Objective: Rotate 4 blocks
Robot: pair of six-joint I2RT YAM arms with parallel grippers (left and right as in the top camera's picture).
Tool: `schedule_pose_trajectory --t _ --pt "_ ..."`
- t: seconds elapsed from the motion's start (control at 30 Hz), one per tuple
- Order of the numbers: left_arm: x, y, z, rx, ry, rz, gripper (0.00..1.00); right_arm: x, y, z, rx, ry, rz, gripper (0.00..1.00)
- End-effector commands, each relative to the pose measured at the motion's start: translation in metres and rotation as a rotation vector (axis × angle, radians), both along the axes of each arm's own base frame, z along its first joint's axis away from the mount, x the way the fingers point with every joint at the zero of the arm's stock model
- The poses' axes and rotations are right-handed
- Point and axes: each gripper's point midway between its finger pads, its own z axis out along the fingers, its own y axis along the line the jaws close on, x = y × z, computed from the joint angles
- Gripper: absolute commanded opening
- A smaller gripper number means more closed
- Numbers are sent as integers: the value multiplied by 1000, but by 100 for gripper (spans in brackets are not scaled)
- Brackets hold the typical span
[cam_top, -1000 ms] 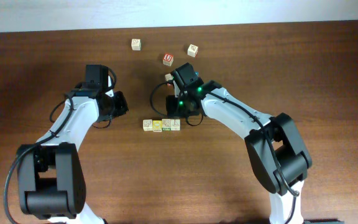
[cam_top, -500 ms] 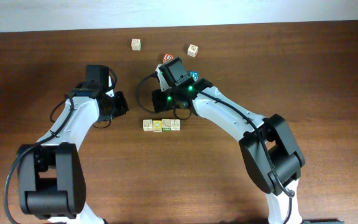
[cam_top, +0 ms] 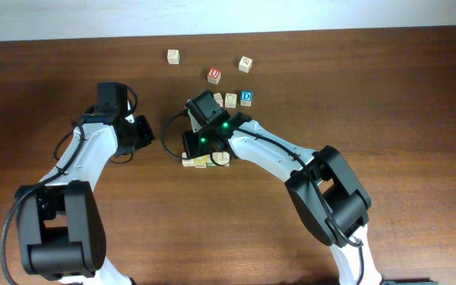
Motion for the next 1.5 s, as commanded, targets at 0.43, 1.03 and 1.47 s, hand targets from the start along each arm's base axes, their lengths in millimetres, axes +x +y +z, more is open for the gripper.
schedule_pose_trajectory --t 0.43,1.03,1.47 --pt "2 3 1 6 4 14 23 2 -3 -4 -24 16 -19 4" --pt "-8 81 0 33 22 208 26 -38 39 8 -86 -66 187 4" --pt "-9 81 -1 33 26 208 25 -36 32 -10 -151 -59 152 5"
